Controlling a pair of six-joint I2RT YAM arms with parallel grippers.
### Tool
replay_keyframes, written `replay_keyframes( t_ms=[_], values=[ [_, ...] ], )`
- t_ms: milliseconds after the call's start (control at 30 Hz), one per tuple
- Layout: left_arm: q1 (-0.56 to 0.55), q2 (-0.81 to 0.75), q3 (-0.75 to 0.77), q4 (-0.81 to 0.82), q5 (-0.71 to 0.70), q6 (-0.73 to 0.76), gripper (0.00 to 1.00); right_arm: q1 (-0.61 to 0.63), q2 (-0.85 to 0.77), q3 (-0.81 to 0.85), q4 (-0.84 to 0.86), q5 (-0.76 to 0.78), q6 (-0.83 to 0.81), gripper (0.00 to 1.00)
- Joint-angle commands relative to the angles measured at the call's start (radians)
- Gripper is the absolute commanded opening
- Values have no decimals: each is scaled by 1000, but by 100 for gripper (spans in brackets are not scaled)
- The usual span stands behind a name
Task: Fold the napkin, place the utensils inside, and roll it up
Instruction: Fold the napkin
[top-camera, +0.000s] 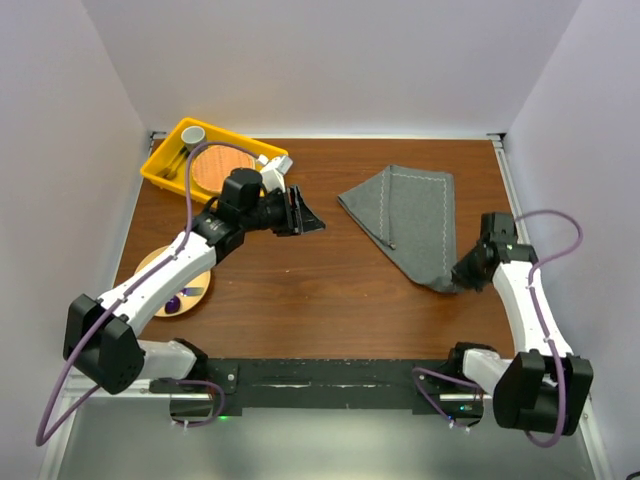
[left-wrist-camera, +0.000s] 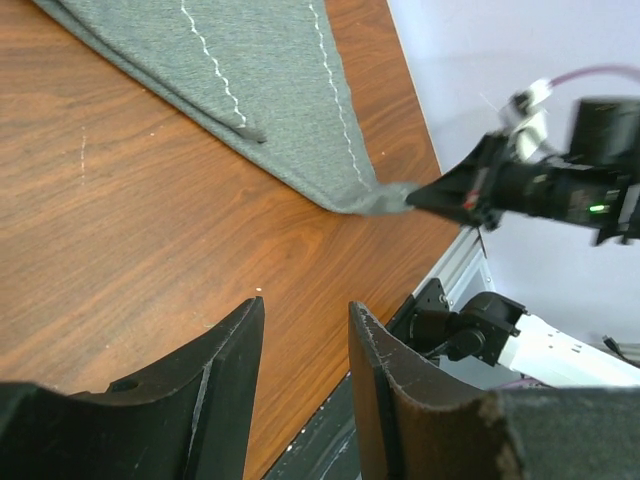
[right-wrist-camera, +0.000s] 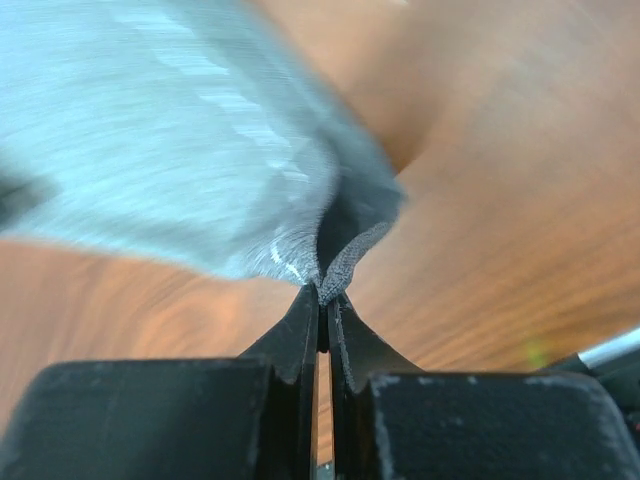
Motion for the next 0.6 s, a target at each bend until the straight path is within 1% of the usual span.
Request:
replay_keyframes(
  t_ms=[0, 33, 100, 133, 200, 233, 267, 300, 367, 400, 567],
  values=[
    [7, 6, 11, 24, -32, -5, 44, 114, 70, 191, 28, -35, -157, 0],
    [7, 7, 3, 34, -36, -8, 44, 178, 104, 218, 72, -45, -175, 0],
    [7, 9, 2, 39, -43, -19, 44, 231, 152, 303, 108, -55, -238, 0],
    [7, 14, 8, 39, -41, -22, 44, 272, 202, 330, 147, -57, -279, 0],
    [7, 27, 17, 44, -37, -36, 44, 297, 262, 403, 177, -91, -316, 0],
    [9, 34, 23, 42, -30, -37, 44, 314, 302, 431, 188, -100, -364, 0],
    [9, 46, 29, 41, -27, -39, 44, 323, 369, 459, 197, -132, -394, 0],
    [7, 52, 38, 36, -24, -37, 44, 331, 408, 515, 197, -128, -419, 0],
    [7, 64, 51, 24, -24, -34, 44, 360, 501, 572, 188, -152, -479, 0],
    [7, 67, 55, 19, -24, -28, 44, 366, 526, 632, 170, -155, -491, 0],
    [13, 89, 61, 7, -21, -22, 44, 392, 656, 781, 133, -192, -568, 0]
  ],
)
